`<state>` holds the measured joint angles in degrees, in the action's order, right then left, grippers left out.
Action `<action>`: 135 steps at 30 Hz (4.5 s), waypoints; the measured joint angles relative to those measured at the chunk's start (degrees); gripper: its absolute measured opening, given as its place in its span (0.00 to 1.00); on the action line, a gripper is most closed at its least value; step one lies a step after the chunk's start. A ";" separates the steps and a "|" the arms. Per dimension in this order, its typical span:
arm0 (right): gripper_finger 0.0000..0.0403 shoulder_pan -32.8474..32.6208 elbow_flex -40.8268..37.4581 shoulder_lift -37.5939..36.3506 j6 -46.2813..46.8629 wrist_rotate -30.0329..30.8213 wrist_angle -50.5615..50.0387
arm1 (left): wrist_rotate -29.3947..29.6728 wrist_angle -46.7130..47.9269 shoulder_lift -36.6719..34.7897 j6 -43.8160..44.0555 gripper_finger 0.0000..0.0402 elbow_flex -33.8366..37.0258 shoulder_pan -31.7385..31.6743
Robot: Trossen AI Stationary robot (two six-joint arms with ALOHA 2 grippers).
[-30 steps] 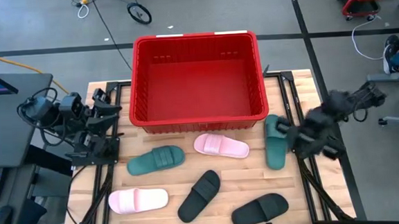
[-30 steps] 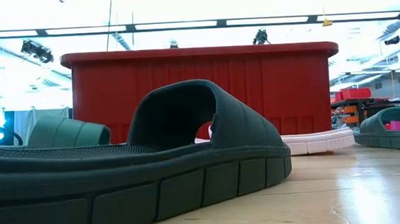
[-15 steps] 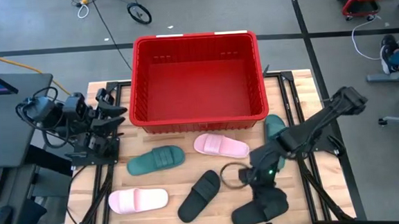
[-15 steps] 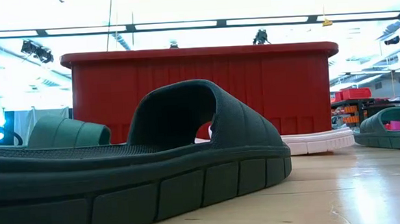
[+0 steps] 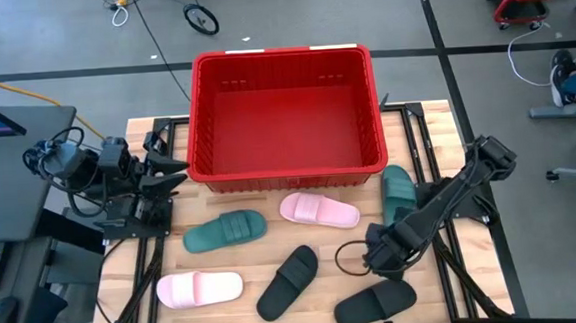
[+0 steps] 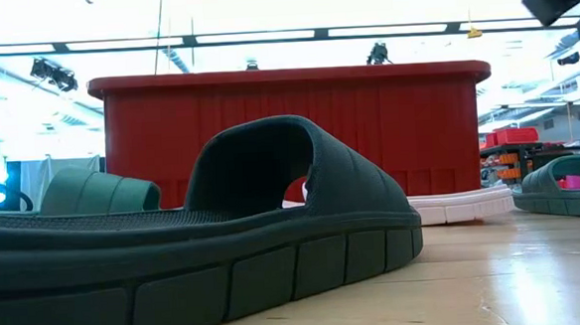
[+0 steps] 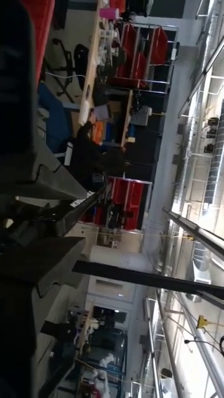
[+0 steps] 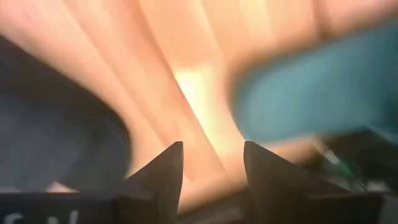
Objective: Pick and place slides into bin
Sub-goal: Put the right blue slide into the red bin, then put the blue slide into the red bin
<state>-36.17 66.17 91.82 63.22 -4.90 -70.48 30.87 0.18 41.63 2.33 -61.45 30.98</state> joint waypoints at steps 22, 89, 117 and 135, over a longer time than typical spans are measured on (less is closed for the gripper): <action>0.44 -0.04 -20.23 1.78 6.84 2.74 11.96 | -0.01 5.17 0.00 5.19 0.28 0.00 0.00; 0.02 60.69 35.47 18.50 -57.71 25.31 -6.49 | 0.01 5.83 0.38 10.58 0.17 0.00 0.00; 0.39 63.52 35.43 19.66 -58.26 23.97 -13.77 | -0.01 6.08 1.51 11.70 0.13 0.00 0.00; 0.48 44.36 35.46 -13.89 -32.91 15.61 -2.90 | -8.28 33.83 16.99 32.03 0.29 0.02 0.04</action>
<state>8.19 101.62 77.93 30.31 10.71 -73.37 22.59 34.01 58.62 34.36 -61.43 31.03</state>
